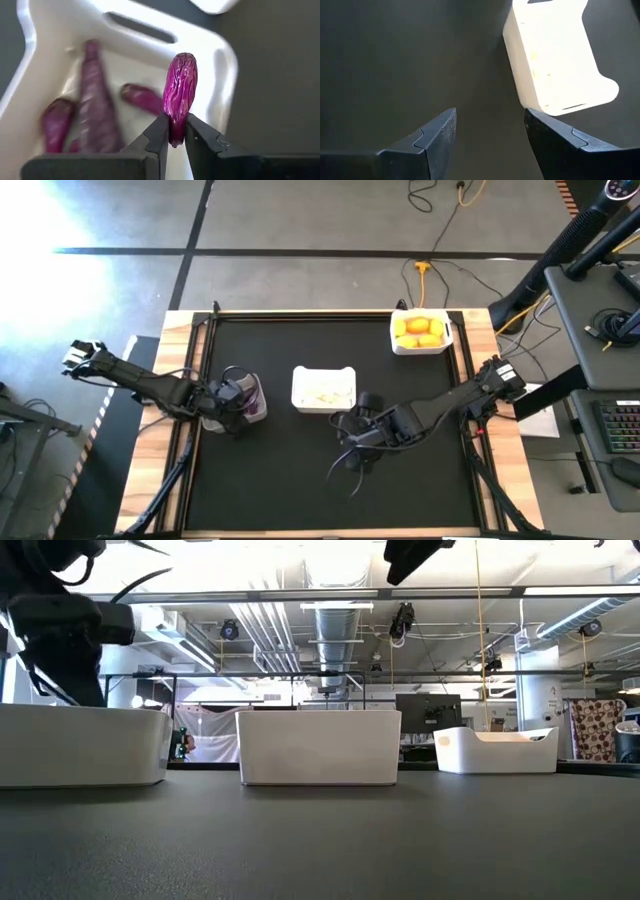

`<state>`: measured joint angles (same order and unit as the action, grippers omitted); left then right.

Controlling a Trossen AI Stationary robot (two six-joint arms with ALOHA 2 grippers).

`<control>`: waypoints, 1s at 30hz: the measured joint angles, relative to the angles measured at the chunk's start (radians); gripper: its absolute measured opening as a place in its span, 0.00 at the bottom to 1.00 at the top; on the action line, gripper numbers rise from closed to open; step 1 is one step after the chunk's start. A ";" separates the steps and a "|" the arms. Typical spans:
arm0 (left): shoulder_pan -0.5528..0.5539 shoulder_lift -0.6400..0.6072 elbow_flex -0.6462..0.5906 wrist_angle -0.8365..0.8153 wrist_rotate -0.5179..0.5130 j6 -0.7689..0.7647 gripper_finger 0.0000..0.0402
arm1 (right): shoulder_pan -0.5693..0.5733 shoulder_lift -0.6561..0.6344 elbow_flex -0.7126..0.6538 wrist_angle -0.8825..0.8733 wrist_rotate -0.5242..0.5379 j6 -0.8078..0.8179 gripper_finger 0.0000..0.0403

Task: Sort produce into baskets
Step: Put the purple eggplant into the gray bin, then return to Home Position

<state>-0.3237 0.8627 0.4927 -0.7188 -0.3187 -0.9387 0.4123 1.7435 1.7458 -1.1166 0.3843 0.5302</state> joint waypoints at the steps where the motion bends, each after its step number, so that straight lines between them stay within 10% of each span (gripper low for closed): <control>1: 0.000 0.000 0.004 -0.028 -0.010 -0.014 0.11 | 0.001 0.000 0.000 0.001 0.000 0.024 0.57; 15: 0.000 -0.062 0.068 -0.273 -0.080 -0.246 0.33 | -0.033 -0.123 0.000 0.281 -0.241 -0.249 0.57; 30: 0.000 -0.220 0.352 -0.024 -0.427 0.323 0.34 | -0.125 -0.513 -0.238 0.390 -0.300 -0.517 0.57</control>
<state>-0.3241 0.6429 0.8451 -0.7432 -0.7457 -0.6156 0.2873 1.2308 1.5074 -0.7264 0.0844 0.0134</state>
